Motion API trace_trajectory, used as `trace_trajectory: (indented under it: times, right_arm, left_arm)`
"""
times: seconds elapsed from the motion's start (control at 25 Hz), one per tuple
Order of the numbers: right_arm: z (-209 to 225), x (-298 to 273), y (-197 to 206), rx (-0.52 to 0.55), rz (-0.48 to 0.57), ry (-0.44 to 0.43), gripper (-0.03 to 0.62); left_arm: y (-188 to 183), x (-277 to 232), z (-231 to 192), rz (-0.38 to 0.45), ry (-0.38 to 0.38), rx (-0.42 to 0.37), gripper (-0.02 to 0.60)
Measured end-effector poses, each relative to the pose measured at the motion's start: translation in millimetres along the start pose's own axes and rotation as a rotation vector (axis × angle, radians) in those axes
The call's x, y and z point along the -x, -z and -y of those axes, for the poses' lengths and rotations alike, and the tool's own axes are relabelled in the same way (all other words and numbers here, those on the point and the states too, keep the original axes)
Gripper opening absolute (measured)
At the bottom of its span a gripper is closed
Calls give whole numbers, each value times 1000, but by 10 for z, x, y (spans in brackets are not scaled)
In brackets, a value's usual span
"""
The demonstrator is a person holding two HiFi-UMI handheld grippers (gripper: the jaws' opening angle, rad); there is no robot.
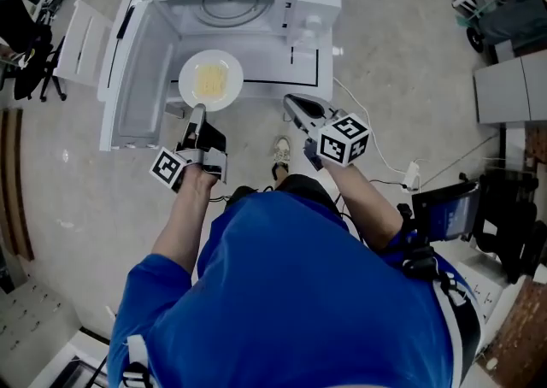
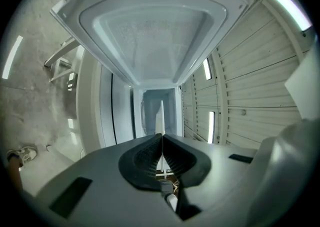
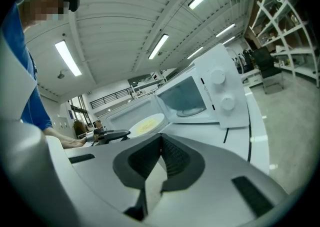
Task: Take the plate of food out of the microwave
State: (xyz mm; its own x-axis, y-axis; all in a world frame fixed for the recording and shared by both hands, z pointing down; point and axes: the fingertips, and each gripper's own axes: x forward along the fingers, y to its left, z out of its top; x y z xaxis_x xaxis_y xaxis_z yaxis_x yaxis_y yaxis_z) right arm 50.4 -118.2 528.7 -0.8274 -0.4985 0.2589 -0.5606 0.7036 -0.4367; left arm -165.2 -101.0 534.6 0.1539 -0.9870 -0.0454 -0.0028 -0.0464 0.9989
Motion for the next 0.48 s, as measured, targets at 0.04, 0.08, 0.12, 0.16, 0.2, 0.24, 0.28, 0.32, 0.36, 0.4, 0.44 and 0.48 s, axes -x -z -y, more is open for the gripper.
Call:
trace_trajectory:
  times: [0.04, 0.08, 0.12, 0.16, 0.2, 0.24, 0.28, 0.32, 0.36, 0.4, 0.44, 0.48]
  right_arm:
    - [-86, 64, 62, -9, 5, 8, 2]
    - [-173, 136, 124, -16, 10, 17, 2]
    - [-260, 215, 187, -22, 15, 28, 2]
    - [-350, 298, 251, -27, 20, 39, 2]
    - [-441, 378, 313, -30, 26, 51, 2]
    - [-532, 453, 371, -31, 31, 61, 2]
    - [-620, 524, 423, -30, 36, 70, 2]
    - [-701, 593, 470, -28, 41, 77, 2]
    - [-775, 658, 515, -26, 45, 84, 2]
    - [-845, 720, 557, -26, 50, 90, 2]
    - [-912, 778, 597, -27, 54, 95, 2]
    - [-971, 834, 633, -28, 57, 99, 2]
  left_arm:
    - [17, 100, 19, -9, 5, 0, 17]
    - [39, 203, 36, -18, 10, 1, 17]
    - [64, 308, 51, -28, 13, 3, 17]
    - [88, 416, 62, -38, 15, 5, 17]
    - [108, 525, 71, -47, 16, 6, 17]
    - [125, 632, 81, -55, 17, 6, 17]
    - [141, 732, 94, -63, 19, 6, 17]
    - [161, 822, 108, -70, 22, 6, 17]
    - [184, 906, 121, -76, 25, 8, 17]
    - [208, 987, 133, -80, 26, 10, 17]
    - [229, 1064, 140, -84, 26, 11, 17]
    - [252, 1133, 146, -88, 27, 11, 17]
